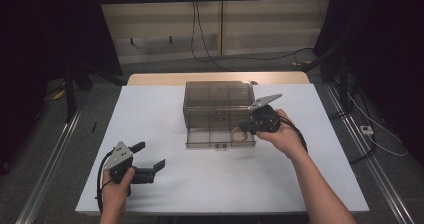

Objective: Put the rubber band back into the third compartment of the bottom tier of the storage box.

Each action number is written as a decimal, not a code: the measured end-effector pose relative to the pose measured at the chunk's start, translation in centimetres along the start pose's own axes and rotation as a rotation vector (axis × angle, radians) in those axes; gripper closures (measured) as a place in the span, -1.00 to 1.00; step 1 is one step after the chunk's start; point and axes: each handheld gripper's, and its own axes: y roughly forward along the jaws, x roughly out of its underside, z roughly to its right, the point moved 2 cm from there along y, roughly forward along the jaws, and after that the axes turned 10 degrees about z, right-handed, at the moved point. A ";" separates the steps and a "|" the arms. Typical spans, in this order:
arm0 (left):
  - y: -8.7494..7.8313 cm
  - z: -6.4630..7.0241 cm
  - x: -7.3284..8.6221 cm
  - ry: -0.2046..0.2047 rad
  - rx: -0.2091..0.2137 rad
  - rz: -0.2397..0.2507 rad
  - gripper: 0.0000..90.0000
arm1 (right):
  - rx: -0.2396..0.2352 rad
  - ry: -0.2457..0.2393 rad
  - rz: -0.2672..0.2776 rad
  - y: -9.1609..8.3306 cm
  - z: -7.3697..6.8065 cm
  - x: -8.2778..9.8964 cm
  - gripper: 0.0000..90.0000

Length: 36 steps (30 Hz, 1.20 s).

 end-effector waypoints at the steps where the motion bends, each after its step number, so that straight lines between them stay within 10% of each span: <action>1: 0.0 0.0 0.0 0.000 0.000 0.000 -0.94 | 0.004 -0.001 -0.001 0.0 0.0 0.0 0.93; 36: 0.0 0.0 0.0 0.000 0.000 0.000 -0.94 | 0.048 0.006 -0.009 0.5 1.1 0.0 0.93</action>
